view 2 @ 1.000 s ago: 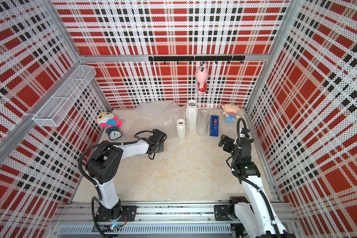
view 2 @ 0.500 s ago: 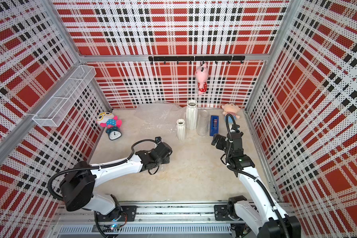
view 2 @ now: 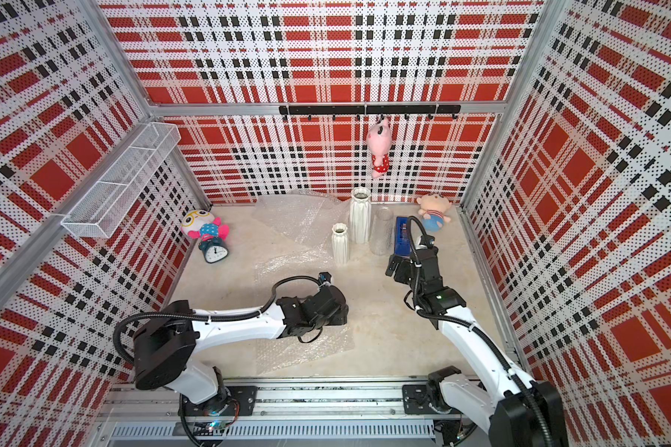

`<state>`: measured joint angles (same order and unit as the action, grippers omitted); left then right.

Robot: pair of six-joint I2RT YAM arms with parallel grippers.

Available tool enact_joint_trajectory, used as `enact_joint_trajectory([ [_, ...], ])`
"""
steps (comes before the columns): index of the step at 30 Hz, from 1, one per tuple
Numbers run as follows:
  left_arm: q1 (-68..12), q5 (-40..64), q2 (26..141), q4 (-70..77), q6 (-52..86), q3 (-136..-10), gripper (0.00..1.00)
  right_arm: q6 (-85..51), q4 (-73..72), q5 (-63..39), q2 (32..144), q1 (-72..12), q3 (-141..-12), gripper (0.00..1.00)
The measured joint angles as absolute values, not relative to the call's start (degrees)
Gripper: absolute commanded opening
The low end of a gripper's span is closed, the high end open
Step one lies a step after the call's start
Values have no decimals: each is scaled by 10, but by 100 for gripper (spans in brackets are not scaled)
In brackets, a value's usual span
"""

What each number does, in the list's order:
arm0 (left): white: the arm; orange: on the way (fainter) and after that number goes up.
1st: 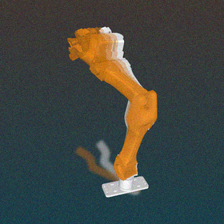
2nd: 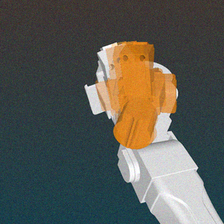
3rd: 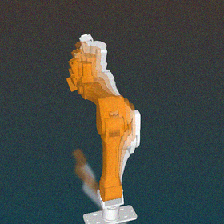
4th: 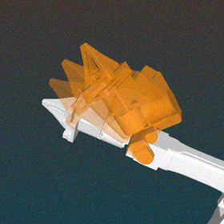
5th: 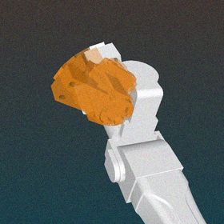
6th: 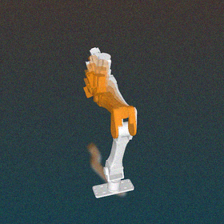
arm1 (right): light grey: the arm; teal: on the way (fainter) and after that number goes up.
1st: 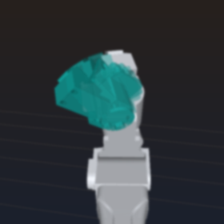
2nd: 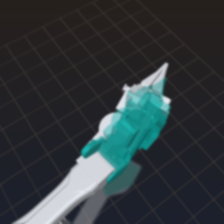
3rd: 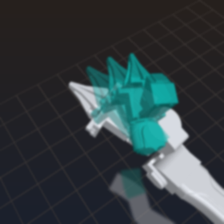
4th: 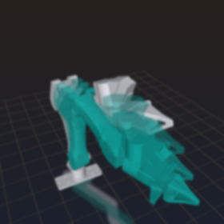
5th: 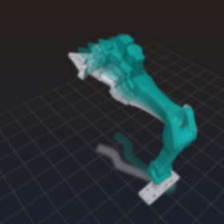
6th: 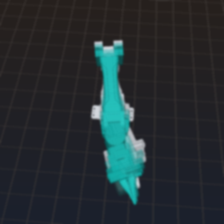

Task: Wrap vases in bubble wrap
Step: Move the bubble wrap to the center of the board.

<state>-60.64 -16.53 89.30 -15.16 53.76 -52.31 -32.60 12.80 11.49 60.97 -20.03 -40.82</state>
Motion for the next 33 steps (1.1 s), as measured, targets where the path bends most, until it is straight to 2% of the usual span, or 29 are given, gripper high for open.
enact_joint_trajectory([
  [3, -589, -184, 797, -157, 538, -470, 74, -321, 124, 135, 644, -247, -419, 100],
  [5, -545, -180, 725, -153, 537, -429, 73, -308, 116, 145, 665, -275, -425, 100],
  [10, -295, -137, 584, -112, 509, -289, 74, -275, 70, 156, 721, -357, -431, 99],
  [13, -162, -88, 581, -88, 478, -233, 70, -268, 50, 164, 771, -397, -445, 99],
  [15, -107, -56, 612, -70, 458, -222, 65, -262, 30, 163, 795, -408, -445, 98],
  [18, -74, -18, 679, -31, 433, -229, 62, -235, -6, 159, 817, -408, -445, 97],
  [29, -78, 9, 859, 64, 389, -313, 50, -122, -265, 128, 874, -372, -388, 98],
  [33, -85, 6, 900, 81, 382, -346, 51, -84, -383, 111, 905, -359, -352, 99],
])
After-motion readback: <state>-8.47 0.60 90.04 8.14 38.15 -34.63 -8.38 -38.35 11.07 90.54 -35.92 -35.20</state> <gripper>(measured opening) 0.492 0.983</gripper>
